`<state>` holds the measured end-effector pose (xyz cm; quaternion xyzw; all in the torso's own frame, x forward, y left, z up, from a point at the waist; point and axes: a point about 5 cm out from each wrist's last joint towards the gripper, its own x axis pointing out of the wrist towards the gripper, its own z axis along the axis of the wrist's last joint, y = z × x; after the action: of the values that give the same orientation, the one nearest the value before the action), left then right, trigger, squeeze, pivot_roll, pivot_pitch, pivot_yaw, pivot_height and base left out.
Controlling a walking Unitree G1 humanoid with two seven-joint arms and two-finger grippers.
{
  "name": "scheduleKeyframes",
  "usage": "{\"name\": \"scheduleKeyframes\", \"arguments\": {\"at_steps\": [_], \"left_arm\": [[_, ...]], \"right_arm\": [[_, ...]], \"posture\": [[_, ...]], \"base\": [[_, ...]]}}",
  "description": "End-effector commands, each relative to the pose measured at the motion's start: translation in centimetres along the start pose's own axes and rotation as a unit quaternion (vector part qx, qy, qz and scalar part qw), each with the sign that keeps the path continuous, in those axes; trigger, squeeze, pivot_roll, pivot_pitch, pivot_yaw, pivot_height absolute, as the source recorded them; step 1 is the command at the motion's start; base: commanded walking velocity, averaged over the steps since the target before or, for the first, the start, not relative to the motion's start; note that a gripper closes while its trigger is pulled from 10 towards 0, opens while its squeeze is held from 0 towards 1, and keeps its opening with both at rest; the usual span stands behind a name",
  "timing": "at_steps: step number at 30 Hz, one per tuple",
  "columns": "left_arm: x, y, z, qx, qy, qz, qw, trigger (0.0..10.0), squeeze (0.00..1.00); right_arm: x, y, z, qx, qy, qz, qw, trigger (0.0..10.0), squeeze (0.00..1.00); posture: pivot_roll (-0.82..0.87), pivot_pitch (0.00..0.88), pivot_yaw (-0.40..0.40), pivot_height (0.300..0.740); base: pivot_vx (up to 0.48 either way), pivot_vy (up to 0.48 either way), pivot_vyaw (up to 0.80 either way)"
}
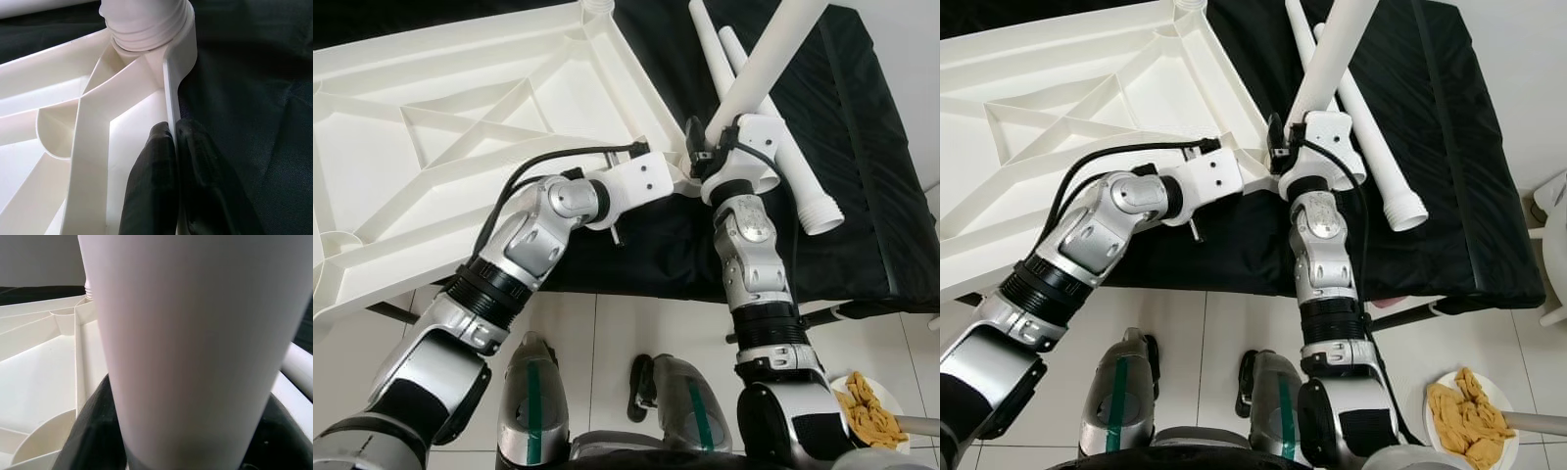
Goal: Building children table
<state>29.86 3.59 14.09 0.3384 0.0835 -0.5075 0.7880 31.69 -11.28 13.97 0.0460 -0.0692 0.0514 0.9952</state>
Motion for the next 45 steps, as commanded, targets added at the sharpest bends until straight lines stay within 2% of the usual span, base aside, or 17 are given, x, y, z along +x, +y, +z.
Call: {"name": "scheduleKeyframes", "arguments": {"at_steps": [1,2,3,11,15,16,19,23,26,28,30,33,36,42,45], "left_arm": [[0.4,-0.3,1.1,0.024,-0.019,0.003,1.0,10.0,0.0],[0.4,-0.3,1.1,0.024,-0.019,0.003,1.0,10.0,0.0],[0.4,-0.3,1.1,0.024,-0.019,0.003,1.0,10.0,0.0],[0.4,-0.2,1.1,0.025,-0.02,0.002,0.999,10.0,0.0],[0.5,-0.2,1.2,0.026,-0.022,0.002,0.999,10.0,0.0],[0.4,-0.1,1.3,0.026,-0.022,0.003,0.999,10.0,0.0],[0.4,-0.1,1.3,0.025,-0.023,0.003,0.999,10.0,0.0],[0.3,0.0,1.4,0.027,-0.025,0.003,0.999,10.0,0.0],[0.3,0.1,1.4,0.027,-0.026,0.004,0.999,10.0,0.0],[0.3,0.2,1.4,0.027,-0.025,0.005,0.999,10.0,0.0],[0.2,0.3,1.4,0.028,-0.025,0.006,0.999,10.0,0.0],[0.2,0.3,1.4,0.028,-0.025,0.006,0.999,10.0,0.0],[0.2,0.5,1.4,0.029,-0.025,0.008,0.999,10.0,0.0],[0.1,0.7,1.3,0.031,-0.023,0.009,0.999,10.0,0.0],[0.1,0.7,1.3,0.032,-0.023,0.009,0.999,10.0,0.0]], "right_arm": [[-0.6,1.9,-1.4,0.009,0.036,0.03,0.999,10.0,0.68],[-0.6,1.9,-1.4,0.009,0.036,0.03,0.999,10.0,0.68],[-0.6,1.6,-1.4,0.017,0.036,0.03,0.999,10.0,1.0],[-0.6,0.7,-1.0,0.022,0.026,0.036,0.999,10.0,1.0],[-0.5,-0.5,-1.2,0.007,0.038,0.039,0.998,10.0,1.0],[-0.4,-0.9,-1.3,0.004,0.046,0.047,0.998,10.0,0.0],[-0.3,-1.4,-1.5,0.001,0.053,0.056,0.997,10.0,0.0],[0.2,-3.3,-1.2,-0.011,0.049,0.106,0.993,10.0,0.0],[0.3,-3.5,-1.1,-0.014,0.047,0.114,0.992,10.0,0.0],[0.5,-4.9,-0.5,-0.036,0.043,0.179,0.982,10.0,0.0],[0.7,-5.8,-0.2,-0.043,0.046,0.217,0.974,10.0,0.0],[0.8,-6.0,0.0,-0.048,0.047,0.227,0.972,10.0,0.0],[1.3,-6.5,0.4,-0.05,0.048,0.271,0.96,10.0,0.0],[2.0,-6.6,0.4,-0.05,0.056,0.311,0.947,10.0,0.0],[2.1,-6.7,0.4,-0.05,0.056,0.317,0.945,10.0,0.0]], "posture": [[0.06,0.012,-0.109,0.74],[0.06,0.012,-0.109,0.74],[0.06,0.012,-0.107,0.74],[0.06,0.013,-0.102,0.74],[0.05,0.015,-0.103,0.74],[0.05,0.018,-0.102,0.74],[0.05,0.018,-0.102,0.74],[0.06,0.023,-0.098,0.74],[0.06,0.024,-0.096,0.74],[0.05,0.028,-0.089,0.74],[0.05,0.028,-0.089,0.74],[0.05,0.029,-0.085,0.74],[0.06,0.028,-0.08,0.74],[0.06,0.025,-0.074,0.74],[0.06,0.024,-0.074,0.74]], "base": [[0.0,0.0,0.0],[0.0,0.0,0.0],[0.0,0.0,0.0],[0.0,0.0,0.0],[0.0,0.0,0.0],[0.0,0.0,0.0],[0.0,0.0,0.0],[0.0,0.0,0.0],[0.0,0.0,0.0],[0.0,0.0,0.0],[0.0,0.0,0.0],[0.0,0.0,0.0],[0.0,0.0,0.0],[0.0,0.0,0.0],[0.0,0.0,0.0]]}}
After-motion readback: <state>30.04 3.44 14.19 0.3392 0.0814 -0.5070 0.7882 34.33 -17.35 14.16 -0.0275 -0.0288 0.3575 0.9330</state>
